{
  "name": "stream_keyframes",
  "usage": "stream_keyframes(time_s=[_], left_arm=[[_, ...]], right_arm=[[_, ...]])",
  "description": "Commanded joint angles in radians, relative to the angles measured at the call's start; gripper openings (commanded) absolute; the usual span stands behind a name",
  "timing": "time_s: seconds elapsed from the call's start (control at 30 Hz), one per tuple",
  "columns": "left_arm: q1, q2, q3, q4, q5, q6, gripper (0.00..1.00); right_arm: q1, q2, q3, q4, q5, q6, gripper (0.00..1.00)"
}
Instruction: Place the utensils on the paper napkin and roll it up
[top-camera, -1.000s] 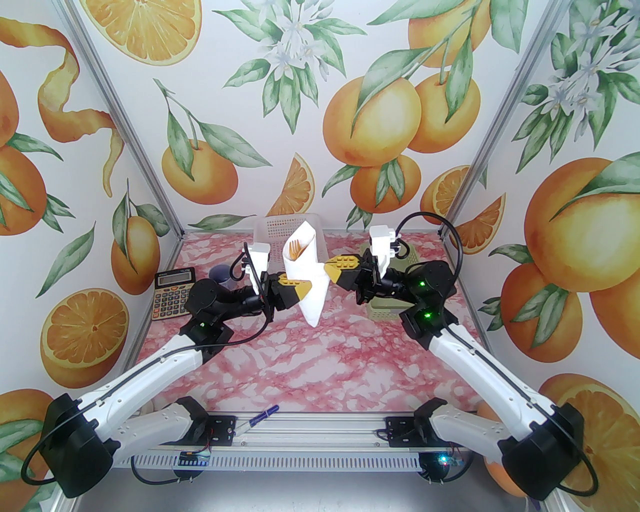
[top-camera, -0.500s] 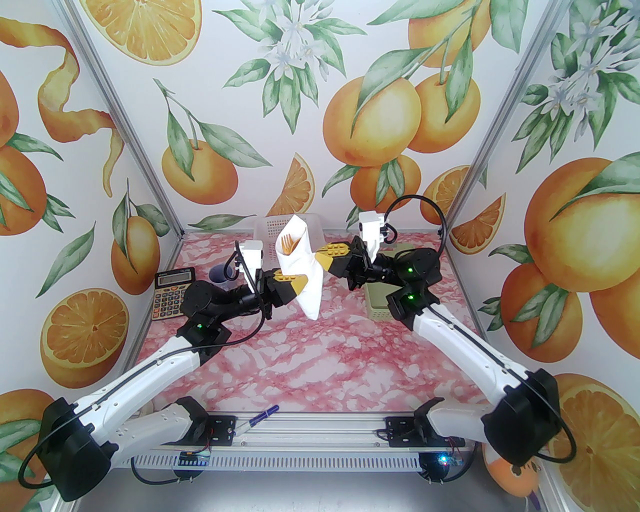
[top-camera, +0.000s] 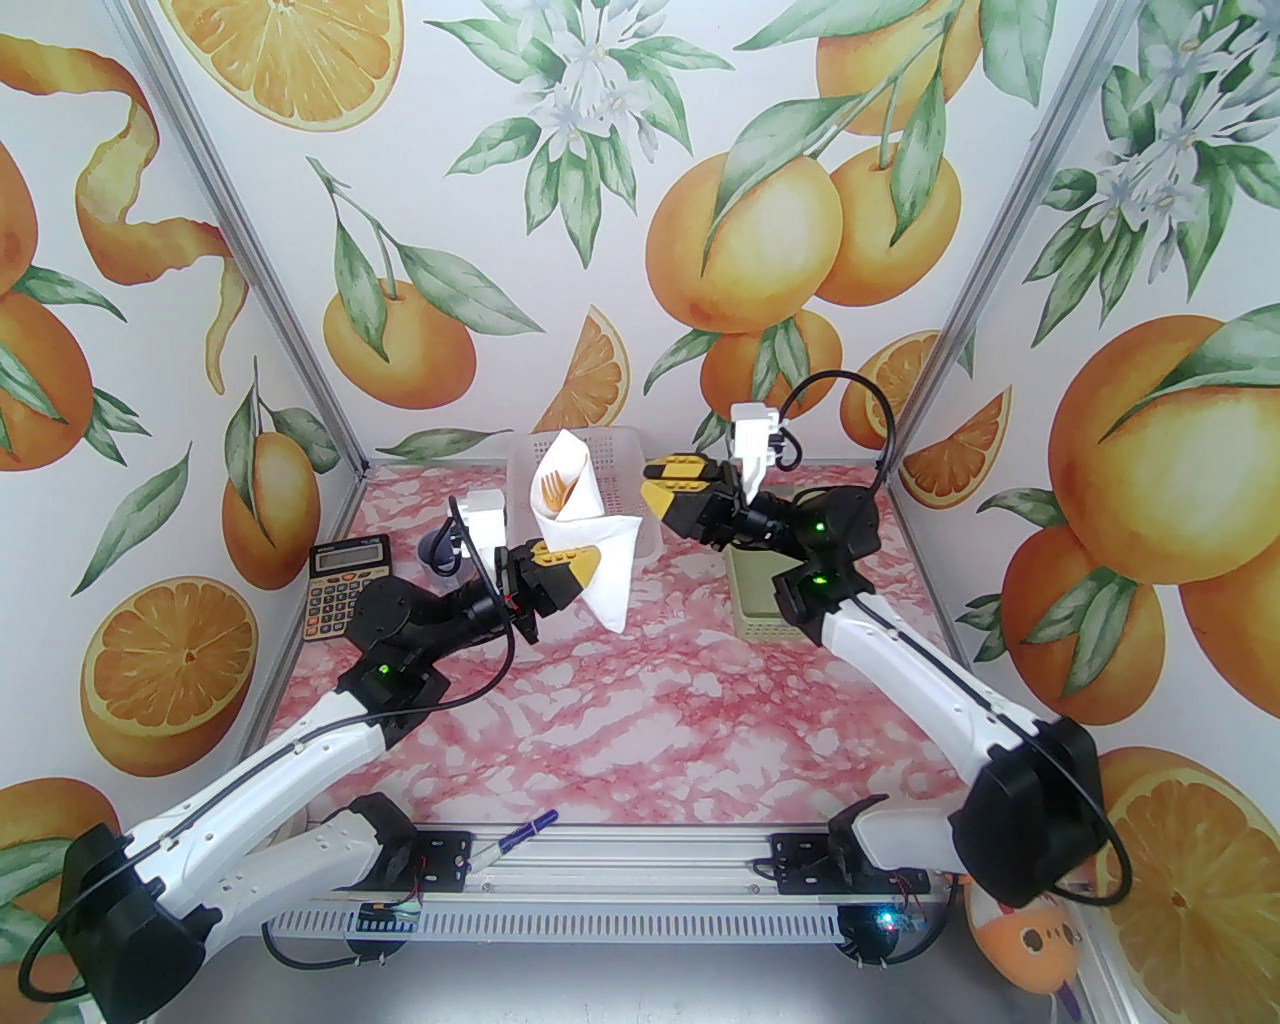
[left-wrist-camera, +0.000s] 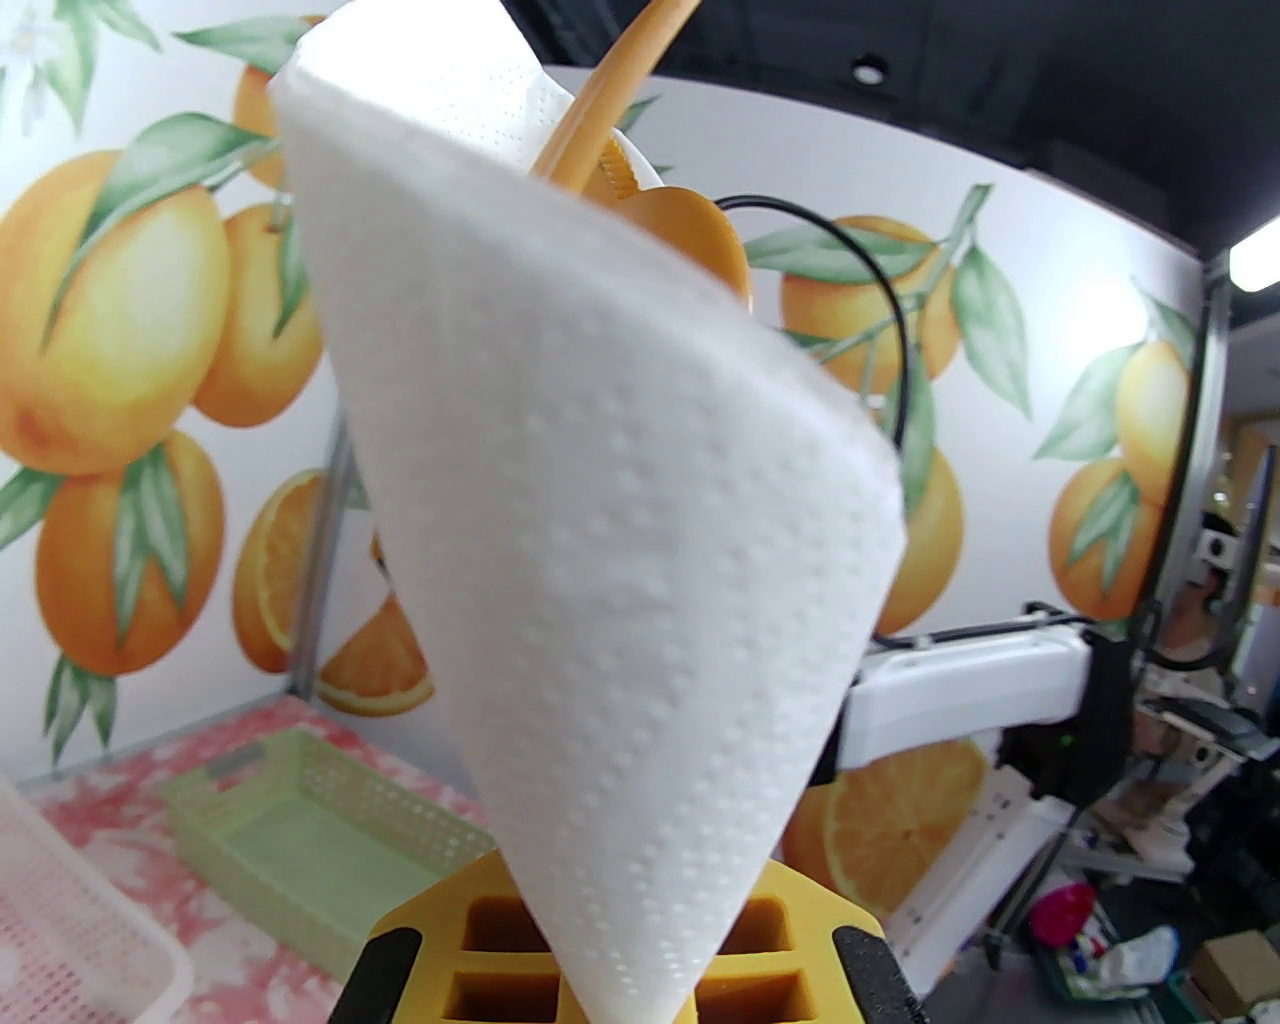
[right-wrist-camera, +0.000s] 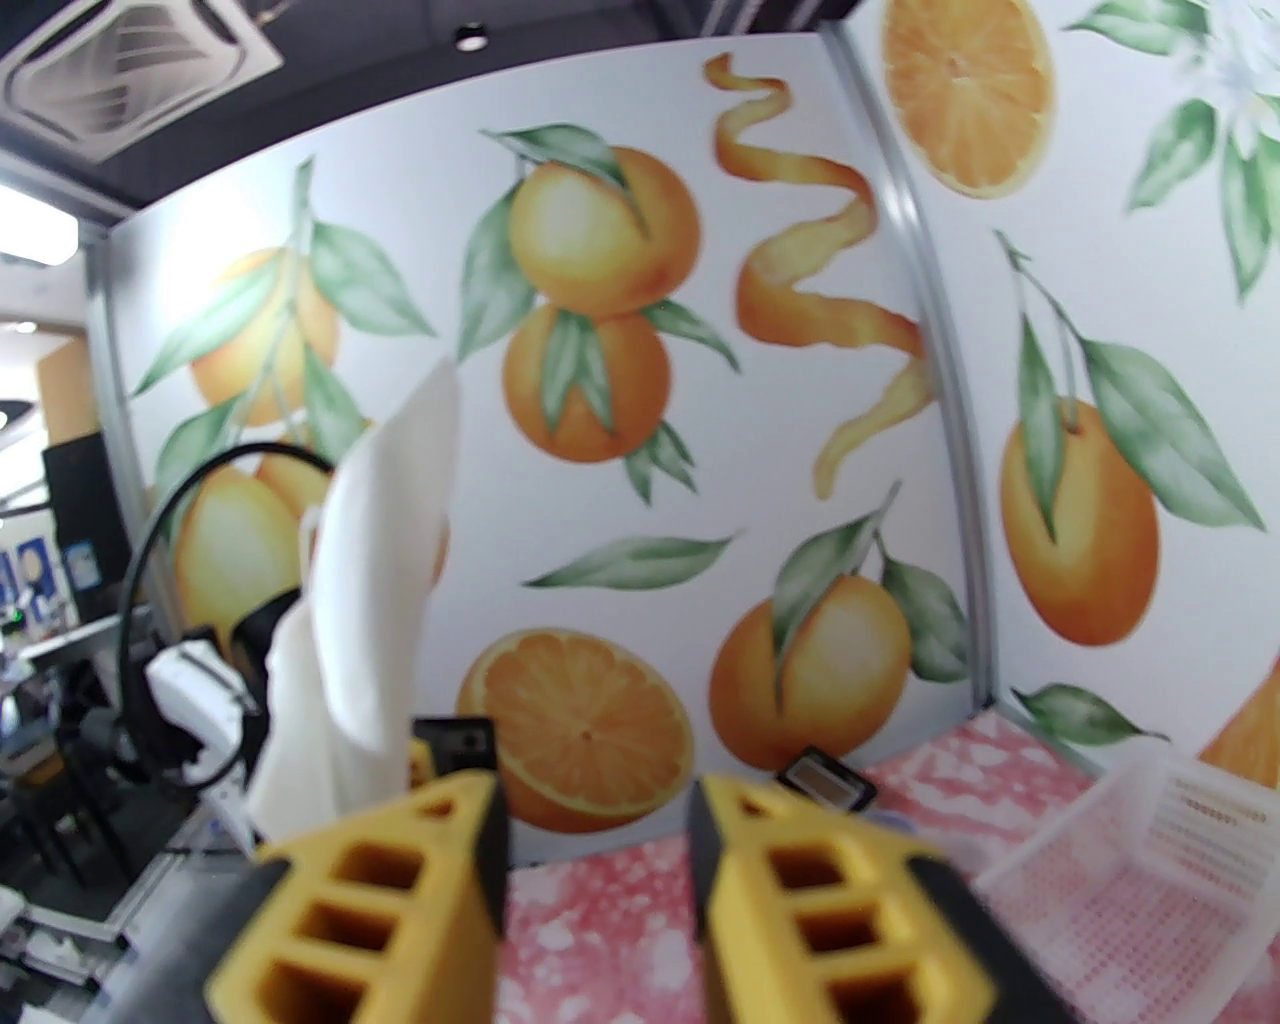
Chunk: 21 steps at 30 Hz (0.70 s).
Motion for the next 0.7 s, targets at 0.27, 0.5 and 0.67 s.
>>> stream_keyframes(time_s=[0.27, 0.5, 0.67], left_arm=[[-0.003, -0.011, -0.018, -0.215, -0.183, 0.071, 0.0], [-0.003, 0.018, -0.017, -0.178, -0.145, 0.04, 0.0], [-0.003, 0.028, -0.016, -0.152, -0.115, 0.016, 0.0]], right_arm=[[0.05, -0.183, -0.012, -0.435, 0.043, -0.081, 0.34], [0.177, -0.143, -0.037, -0.467, 0.092, -0.088, 0.35], [0.17, -0.12, -0.039, -0.515, 0.169, -0.158, 0.48]])
